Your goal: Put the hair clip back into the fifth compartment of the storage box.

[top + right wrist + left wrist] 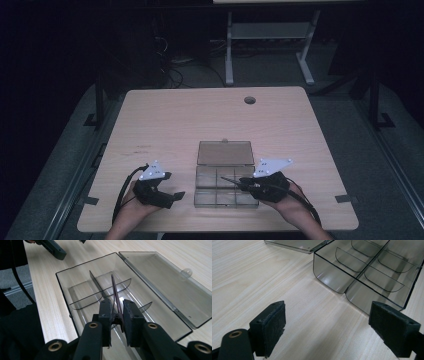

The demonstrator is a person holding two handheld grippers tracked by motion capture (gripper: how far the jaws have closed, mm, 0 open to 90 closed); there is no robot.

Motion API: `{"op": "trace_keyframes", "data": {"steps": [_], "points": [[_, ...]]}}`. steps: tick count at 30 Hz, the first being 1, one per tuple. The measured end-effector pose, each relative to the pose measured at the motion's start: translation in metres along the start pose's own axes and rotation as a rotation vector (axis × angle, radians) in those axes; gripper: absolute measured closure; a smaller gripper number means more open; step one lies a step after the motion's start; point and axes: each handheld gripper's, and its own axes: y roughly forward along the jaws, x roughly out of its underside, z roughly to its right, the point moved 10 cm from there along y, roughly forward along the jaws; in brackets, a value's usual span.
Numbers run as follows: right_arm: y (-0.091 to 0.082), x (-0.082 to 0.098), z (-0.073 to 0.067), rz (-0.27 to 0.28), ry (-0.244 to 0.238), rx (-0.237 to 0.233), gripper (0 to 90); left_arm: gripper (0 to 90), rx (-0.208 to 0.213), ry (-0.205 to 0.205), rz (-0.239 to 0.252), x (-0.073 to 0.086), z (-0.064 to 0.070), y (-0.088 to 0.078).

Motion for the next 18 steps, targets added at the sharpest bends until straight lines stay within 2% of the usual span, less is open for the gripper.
{"op": "trace_keyframes", "data": {"steps": [18], "points": [[0.02, 0.014, -0.013, -0.068, -0.014, -0.028, 77.3, 14.0, 0.002, 0.001, 0.002, 0.0, 0.001, 0.0]]}}
